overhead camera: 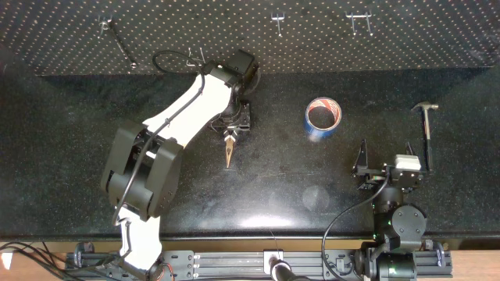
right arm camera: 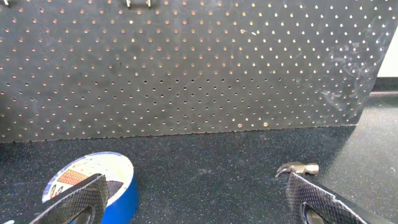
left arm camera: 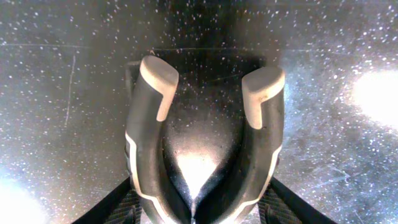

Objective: Place Tools Onto Pegboard

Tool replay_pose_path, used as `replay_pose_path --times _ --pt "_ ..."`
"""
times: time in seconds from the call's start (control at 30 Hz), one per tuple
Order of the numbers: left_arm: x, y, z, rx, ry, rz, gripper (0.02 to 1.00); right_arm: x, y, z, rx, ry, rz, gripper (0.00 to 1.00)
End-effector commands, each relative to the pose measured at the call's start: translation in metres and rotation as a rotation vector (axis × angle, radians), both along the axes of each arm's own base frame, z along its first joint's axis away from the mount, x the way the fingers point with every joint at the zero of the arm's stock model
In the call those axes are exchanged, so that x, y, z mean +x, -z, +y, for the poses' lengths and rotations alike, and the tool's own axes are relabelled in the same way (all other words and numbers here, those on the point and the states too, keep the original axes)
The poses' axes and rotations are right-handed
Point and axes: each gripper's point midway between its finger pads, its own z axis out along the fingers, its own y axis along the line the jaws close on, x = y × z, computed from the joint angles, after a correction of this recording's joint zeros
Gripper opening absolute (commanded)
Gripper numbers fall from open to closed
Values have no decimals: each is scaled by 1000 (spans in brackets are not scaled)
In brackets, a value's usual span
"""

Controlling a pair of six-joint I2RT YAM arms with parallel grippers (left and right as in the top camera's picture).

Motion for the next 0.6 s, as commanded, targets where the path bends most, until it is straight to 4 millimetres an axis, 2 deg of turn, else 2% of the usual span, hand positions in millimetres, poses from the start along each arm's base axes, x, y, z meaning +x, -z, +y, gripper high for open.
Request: replay_pose_path --times 0.03,0.07,0.13,0.27,0.5,0.6 --pt "0 9 -9 -10 17 11 321 0 2 0 -16 -5 3 936" --pt "0 9 -9 -10 17 11 294 0 2 0 -16 -5 3 939" --pt "0 9 -9 -10 16 11 165 0 2 0 -16 -5 3 939" --pt "0 9 -9 -10 16 11 40 0 2 0 -16 -5 3 936" --pt "0 8 -9 -10 16 9 29 0 2 0 -16 -5 3 936" --pt "3 -3 -10 -23 16 -15 27 0 2 0 -16 -5 3 939"
